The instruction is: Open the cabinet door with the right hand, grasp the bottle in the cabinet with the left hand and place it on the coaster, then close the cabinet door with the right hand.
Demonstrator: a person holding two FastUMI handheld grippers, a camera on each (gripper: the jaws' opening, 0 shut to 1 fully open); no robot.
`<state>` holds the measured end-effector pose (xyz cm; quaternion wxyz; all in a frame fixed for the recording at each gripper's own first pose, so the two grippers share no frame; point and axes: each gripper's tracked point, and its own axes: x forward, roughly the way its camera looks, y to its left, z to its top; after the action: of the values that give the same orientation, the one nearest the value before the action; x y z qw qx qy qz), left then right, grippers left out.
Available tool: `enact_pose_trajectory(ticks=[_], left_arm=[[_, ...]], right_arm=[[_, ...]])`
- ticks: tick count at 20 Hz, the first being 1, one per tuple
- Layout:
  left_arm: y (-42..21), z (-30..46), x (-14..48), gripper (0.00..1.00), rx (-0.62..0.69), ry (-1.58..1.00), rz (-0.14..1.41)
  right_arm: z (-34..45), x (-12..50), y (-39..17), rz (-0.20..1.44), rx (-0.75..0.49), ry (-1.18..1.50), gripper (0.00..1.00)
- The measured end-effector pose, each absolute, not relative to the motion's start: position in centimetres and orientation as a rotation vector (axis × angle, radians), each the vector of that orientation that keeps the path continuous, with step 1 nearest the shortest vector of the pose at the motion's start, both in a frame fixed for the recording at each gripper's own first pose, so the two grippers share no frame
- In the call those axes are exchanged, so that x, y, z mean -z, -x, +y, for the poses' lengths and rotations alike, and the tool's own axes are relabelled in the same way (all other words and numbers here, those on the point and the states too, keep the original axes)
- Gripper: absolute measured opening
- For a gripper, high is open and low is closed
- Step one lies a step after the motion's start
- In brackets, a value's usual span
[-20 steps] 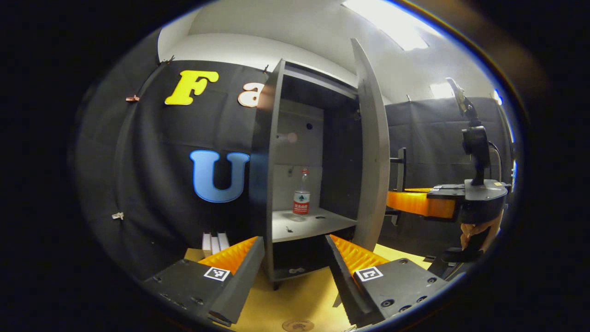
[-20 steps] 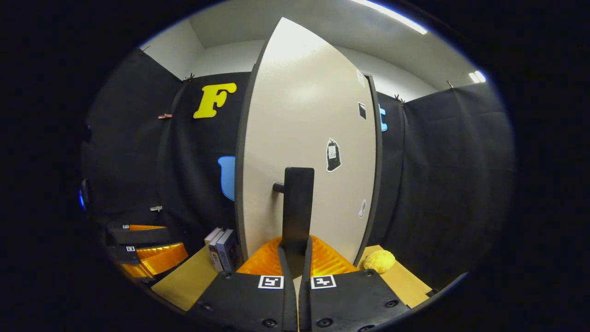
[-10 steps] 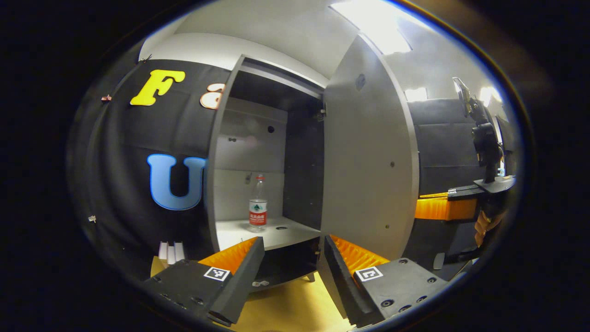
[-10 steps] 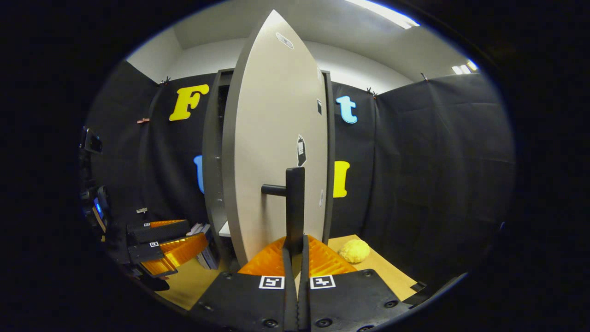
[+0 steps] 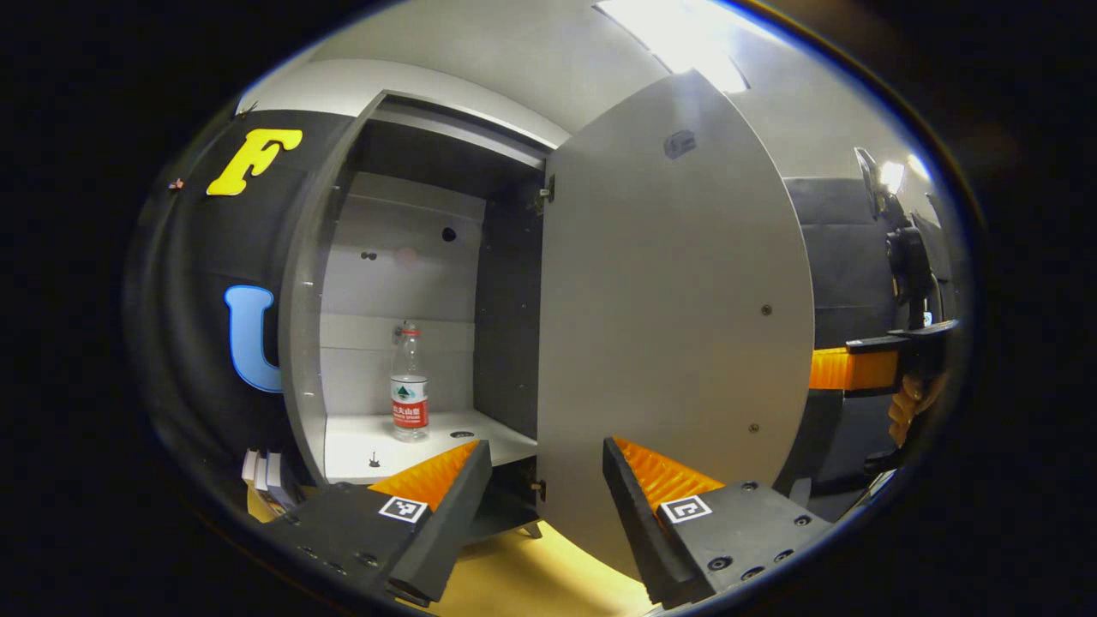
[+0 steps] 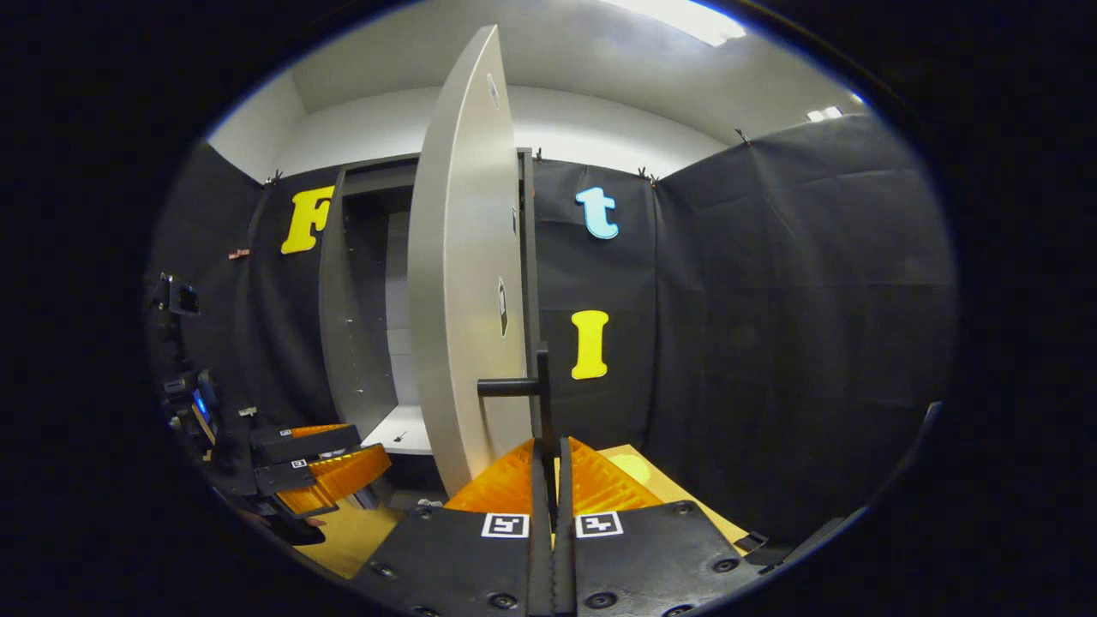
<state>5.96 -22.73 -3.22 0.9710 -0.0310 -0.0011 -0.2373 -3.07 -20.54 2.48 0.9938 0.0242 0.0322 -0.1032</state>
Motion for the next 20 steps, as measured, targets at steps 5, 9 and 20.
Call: enact_pose_trajectory(ticks=[5, 9, 20], left_arm=[[-7.5, -25.2, 3.3, 0.83, 0.428, 0.084, 0.019], [-8.8, -26.3, 3.4, 0.82, 0.389, 0.065, 0.010], [-12.2, -25.0, 3.3, 0.80, 0.306, 0.013, -0.005]], right_arm=[[-22.6, -2.4, 3.0, 0.069, 0.138, -0.061, 0.05], [-24.5, -2.4, 3.7, 0.067, 0.123, -0.083, 0.05], [-27.8, -1.6, 7.2, 0.087, 0.192, -0.031, 0.05]])
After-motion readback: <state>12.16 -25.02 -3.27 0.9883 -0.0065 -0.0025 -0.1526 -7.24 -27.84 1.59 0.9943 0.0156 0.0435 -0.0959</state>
